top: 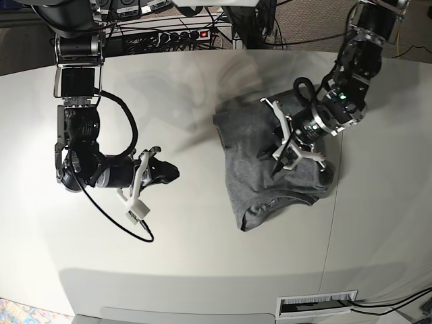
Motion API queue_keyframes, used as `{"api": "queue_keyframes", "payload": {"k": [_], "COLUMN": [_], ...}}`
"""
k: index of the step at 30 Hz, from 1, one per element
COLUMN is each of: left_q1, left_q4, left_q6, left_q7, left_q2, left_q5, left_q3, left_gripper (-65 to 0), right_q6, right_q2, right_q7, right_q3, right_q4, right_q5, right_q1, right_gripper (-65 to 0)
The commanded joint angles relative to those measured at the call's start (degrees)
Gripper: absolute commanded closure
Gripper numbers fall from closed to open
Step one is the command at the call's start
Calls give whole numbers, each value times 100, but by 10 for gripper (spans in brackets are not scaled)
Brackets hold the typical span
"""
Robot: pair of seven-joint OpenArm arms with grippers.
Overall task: Fold the T-shirt properly
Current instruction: 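Release the right gripper and press the folded shirt with the left gripper, then open the left gripper and lift both grippers away from the shirt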
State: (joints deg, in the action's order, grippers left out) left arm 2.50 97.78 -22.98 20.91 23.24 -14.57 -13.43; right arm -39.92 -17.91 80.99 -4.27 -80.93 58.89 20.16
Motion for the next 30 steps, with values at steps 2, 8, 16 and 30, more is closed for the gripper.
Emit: {"api": "queue_keyframes", "payload": {"k": [2,8,16,30], "left_q1": [-66,-111,-354,-922], "left_q4": [-317,-1467,-2015,-2017], "left_q6": [-20,-17,-17,7], "left_q7": [-439,-942,-1478,-1547], "left_q2": [-50,-42,463,931], "left_q5": [249,1161,1582,1878], "left_q3": [48,48,48,48], "left_gripper": [0,0,0,0], "right_q6": [-8,-8,-8,-8], "right_q2": [-52,-151,-210,-271], "right_q7": [-99,-99,-99,-99], "right_q3": [37,37,103,101], "right_q4": [-116,-120,-122,-127], "right_q5": [151,153,153,125], "right_q1": [155,157,155,155], "right_gripper": [0,0,0,0]}}
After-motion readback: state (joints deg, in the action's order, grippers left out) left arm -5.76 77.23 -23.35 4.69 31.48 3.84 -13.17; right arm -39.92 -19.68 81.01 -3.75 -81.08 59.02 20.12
